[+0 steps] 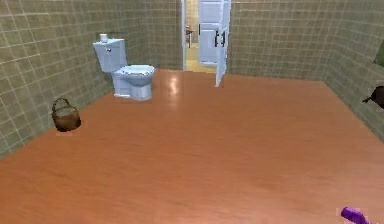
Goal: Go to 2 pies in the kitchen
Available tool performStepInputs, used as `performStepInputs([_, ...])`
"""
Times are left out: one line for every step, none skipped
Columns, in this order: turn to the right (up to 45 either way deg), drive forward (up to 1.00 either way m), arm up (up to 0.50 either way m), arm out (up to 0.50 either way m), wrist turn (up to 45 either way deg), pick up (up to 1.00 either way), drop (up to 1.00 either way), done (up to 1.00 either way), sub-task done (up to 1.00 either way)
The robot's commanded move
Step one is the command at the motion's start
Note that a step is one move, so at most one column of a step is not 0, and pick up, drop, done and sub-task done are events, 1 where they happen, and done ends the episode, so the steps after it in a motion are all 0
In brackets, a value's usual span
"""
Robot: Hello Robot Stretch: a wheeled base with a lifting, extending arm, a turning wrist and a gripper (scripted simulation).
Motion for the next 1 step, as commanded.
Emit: performStepInputs([0.0,1.00,0.00,0.00,0.0,0.00,0.00,0.00,0.00])
